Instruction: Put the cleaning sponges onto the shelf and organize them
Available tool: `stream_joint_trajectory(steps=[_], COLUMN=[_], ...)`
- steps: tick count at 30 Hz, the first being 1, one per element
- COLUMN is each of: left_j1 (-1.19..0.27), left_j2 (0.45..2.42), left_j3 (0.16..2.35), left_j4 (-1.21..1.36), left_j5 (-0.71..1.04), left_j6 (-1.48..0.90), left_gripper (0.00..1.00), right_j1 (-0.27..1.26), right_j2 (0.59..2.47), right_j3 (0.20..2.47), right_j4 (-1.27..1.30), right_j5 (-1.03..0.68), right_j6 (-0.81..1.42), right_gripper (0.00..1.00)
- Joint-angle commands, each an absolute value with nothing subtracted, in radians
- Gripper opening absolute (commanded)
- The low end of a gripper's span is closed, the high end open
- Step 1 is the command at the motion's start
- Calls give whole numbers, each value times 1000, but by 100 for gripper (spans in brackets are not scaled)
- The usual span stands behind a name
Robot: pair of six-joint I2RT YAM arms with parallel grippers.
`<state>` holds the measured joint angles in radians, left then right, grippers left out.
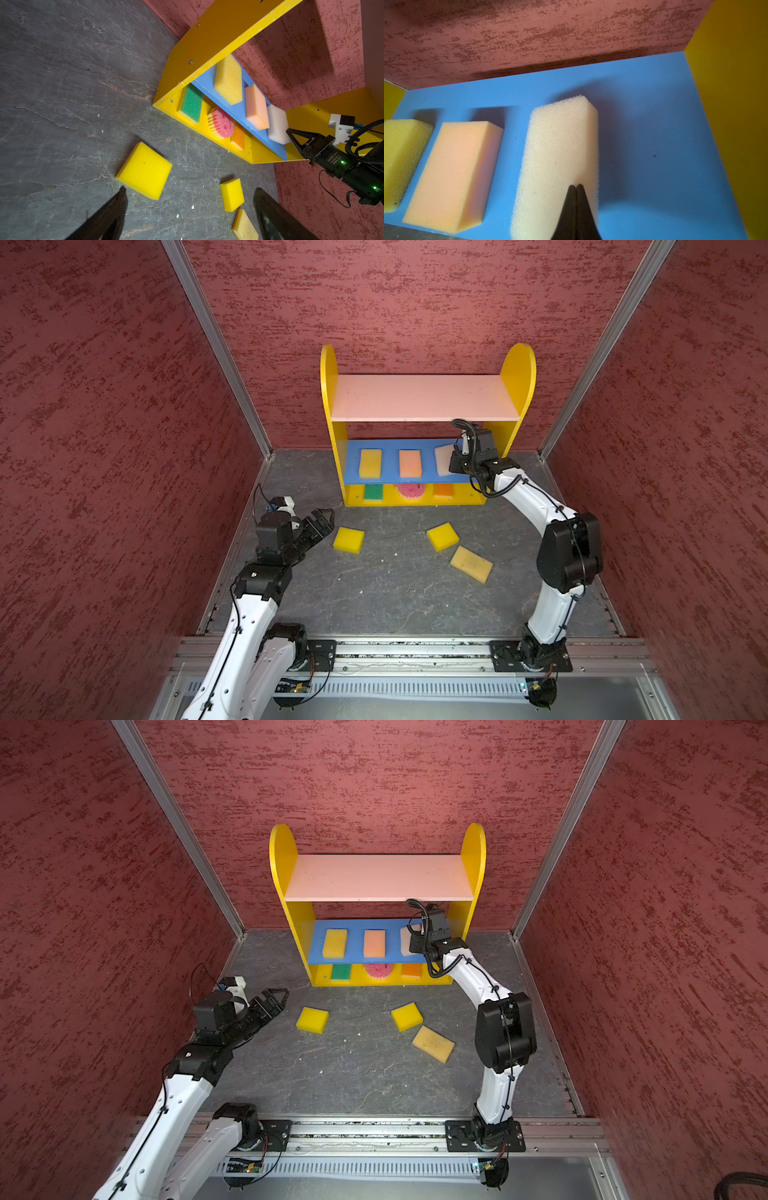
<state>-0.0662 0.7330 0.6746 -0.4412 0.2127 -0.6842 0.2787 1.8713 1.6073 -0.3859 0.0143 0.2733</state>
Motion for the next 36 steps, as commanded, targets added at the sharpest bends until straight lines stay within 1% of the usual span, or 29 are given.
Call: stream_joint_trajectory(steps=[1,18,23,31,36], left_j1=[-58,-62,-77,-105,-124], left_j2=[725,727,733,739,751], left_j3=[698,696,701,699,690], left_j4=[-442,-437,-437,-426,-401], left_j5=[226,214,197,167,166], left_j6=[-687,-693,-686,-676,-681], left_gripper=[94,94,96,97,97], right_j1=[269,252,247,246,245], right_j2=[1882,1858,1852,1847,1849], right_j3=[1602,1514,1508,1515,1538], right_j4=[-393,-335,-327,-332,-343], right_j5=[-8,34,22,9,-5], right_j6=[261,357,365,324,269], right_gripper=[0,0,2,4,1])
